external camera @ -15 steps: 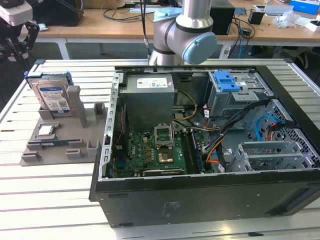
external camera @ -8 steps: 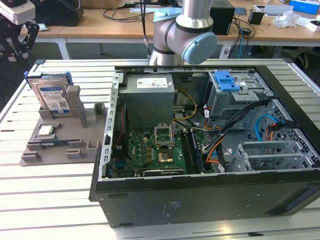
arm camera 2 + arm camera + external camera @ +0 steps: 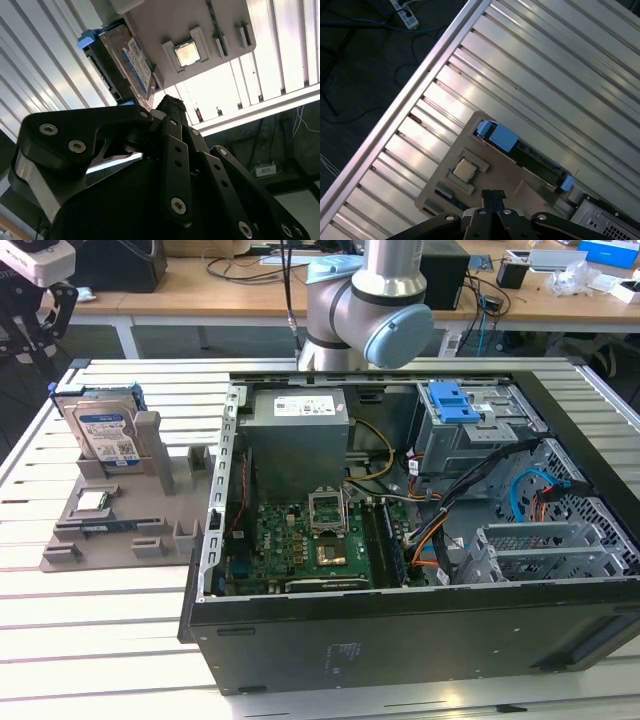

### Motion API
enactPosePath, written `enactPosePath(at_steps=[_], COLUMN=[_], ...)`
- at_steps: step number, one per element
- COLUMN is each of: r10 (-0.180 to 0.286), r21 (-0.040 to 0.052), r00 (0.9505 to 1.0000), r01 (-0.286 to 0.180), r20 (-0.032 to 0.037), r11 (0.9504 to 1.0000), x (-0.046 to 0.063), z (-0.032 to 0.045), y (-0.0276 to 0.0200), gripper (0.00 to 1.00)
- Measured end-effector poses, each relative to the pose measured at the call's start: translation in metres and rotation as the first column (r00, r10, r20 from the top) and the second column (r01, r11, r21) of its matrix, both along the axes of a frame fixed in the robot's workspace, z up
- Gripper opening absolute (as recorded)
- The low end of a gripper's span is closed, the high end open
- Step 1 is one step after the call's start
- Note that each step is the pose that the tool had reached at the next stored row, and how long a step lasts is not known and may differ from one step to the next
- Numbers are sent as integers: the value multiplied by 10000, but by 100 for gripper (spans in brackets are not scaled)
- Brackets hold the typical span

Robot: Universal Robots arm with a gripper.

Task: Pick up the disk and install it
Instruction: 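Pick up the disk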

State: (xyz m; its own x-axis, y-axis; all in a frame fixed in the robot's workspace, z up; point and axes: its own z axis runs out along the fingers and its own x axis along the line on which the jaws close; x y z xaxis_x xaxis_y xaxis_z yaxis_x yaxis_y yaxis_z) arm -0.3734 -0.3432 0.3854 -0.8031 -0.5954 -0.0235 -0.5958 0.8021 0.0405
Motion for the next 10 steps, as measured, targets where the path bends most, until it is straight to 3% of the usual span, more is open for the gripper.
enactPosePath(at_steps=[10], r10=[1065], r21=[0], r00=[9943], r01=[-1065], r20=[0], r11=[9943], x=[0], z=[0], y=[0], gripper=[11])
